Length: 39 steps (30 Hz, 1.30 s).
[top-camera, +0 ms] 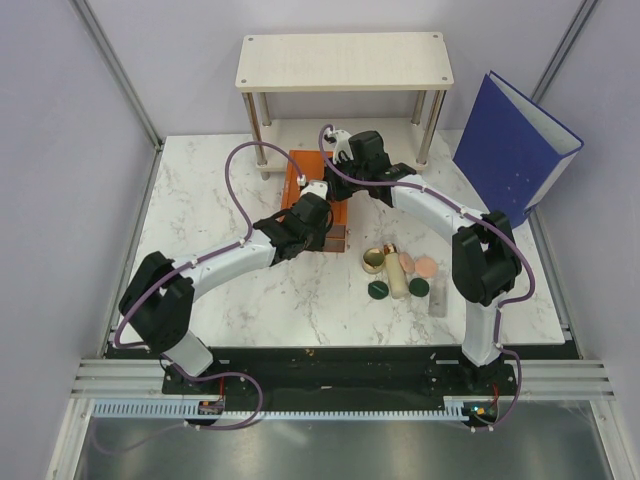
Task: Organize the makeup
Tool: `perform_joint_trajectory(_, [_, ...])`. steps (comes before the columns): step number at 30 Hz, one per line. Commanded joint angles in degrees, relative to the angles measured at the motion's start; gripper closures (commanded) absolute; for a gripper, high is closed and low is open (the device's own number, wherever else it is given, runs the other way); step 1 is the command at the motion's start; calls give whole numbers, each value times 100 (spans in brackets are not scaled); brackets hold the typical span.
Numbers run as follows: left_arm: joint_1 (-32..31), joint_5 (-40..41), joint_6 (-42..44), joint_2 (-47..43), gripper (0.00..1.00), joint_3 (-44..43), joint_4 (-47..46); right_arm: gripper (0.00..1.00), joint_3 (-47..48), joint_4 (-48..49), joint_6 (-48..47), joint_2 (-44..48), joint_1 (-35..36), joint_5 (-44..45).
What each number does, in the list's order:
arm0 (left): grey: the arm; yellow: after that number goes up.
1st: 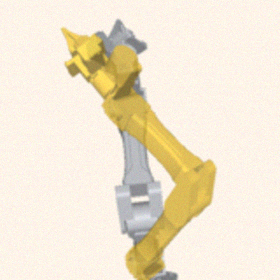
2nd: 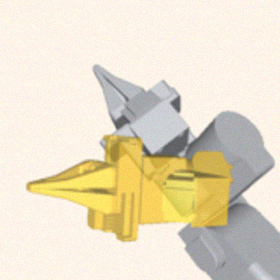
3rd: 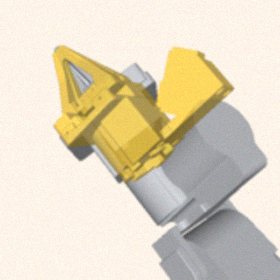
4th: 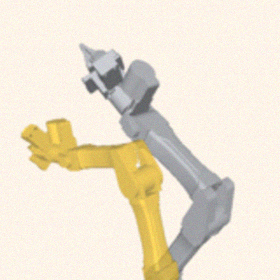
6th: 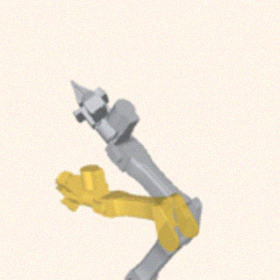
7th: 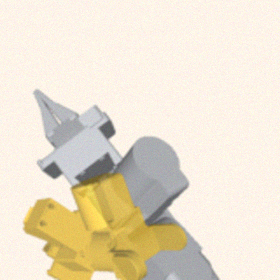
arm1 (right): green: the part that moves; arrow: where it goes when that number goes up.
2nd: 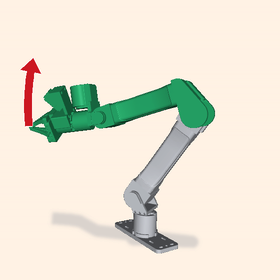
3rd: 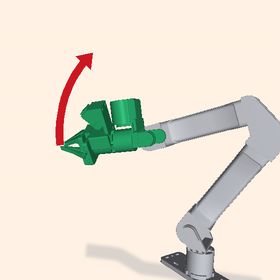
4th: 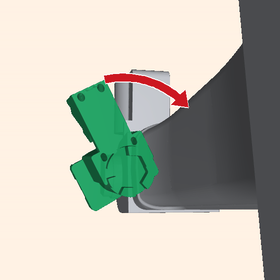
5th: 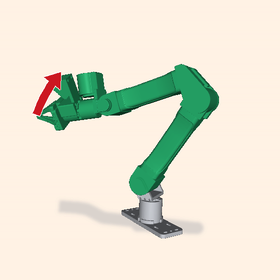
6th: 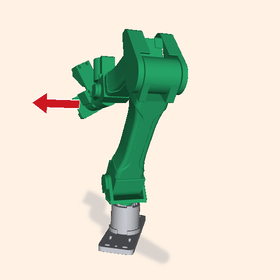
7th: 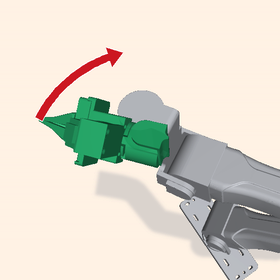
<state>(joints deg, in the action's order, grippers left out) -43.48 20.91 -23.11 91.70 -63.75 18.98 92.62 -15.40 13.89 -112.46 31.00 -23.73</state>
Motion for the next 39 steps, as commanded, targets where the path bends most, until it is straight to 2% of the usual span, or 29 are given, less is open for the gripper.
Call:
perform_joint_trajectory(1, [42, 476, -167, 6, 98, -244, -167, 100, -323, -851, -71, -381, 55, 61])
perform_joint_trajectory(10, [-221, 493, -71, -354, 98, 20, 53, 100, -367, -807, -53, -408, 46, 35])
perform_joint_trajectory(17, [-503, 458, -114, -811, 98, 371, 571, 100, -420, -763, -27, -460, 46, 0])
perform_joint_trajectory(20, [-573, 301, -246, -1040, 98, 573, 826, 100, -446, -737, -18, -478, 46, -35])
perform_joint_trajectory(27, [-723, -639, -553, -1576, 98, 1126, 1063, 100, -455, -701, 8, -513, 55, -62])
perform_joint_trajectory(33, [-846, -798, -756, -1936, 98, 1549, 1301, 100, -429, -693, 26, -566, 55, -97])
perform_joint_trajectory(39, [-942, -974, -712, -1805, 98, 1593, 1397, 100, -446, -684, 35, -575, 46, -97])
